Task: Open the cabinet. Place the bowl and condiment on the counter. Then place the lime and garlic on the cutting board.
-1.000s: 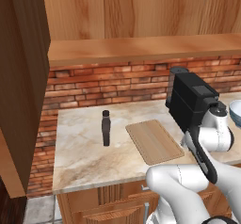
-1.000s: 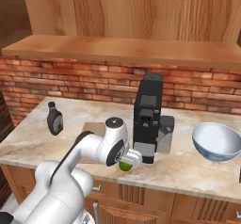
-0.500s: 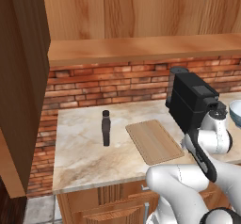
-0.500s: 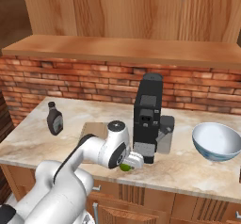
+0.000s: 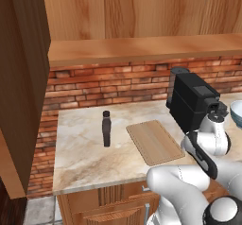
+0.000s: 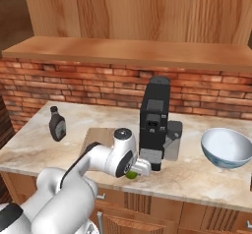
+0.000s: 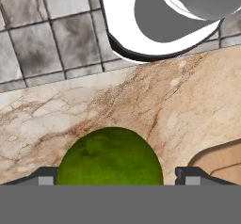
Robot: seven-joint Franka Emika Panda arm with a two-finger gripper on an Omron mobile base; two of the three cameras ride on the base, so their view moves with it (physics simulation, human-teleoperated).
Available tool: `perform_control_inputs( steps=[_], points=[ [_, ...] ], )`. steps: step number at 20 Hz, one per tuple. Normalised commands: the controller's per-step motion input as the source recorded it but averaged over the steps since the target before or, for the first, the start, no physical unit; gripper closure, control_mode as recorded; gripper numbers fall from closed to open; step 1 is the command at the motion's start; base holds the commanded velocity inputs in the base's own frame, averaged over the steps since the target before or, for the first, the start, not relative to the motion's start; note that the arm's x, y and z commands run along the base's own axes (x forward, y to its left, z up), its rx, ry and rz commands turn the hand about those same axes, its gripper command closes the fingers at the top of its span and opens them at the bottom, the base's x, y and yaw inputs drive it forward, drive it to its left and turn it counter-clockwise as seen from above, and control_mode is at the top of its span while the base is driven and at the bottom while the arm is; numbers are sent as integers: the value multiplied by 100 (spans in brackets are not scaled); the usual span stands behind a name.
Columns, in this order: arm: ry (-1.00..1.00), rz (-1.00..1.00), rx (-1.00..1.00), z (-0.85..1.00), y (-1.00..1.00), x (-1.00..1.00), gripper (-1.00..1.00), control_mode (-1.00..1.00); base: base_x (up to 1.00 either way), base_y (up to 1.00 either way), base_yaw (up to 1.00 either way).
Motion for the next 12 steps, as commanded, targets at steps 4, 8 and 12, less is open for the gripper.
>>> perform_control_inputs(
  steps=[4, 8, 12],
  points=[
    [0, 3, 0, -9, 0, 18, 100, -100, 0, 0, 0],
    [0, 1, 0, -7, 0, 2, 100, -100, 0, 0, 0],
    [0, 0, 0, 3, 11, 0, 100, -100, 0, 0, 0]
  ],
)
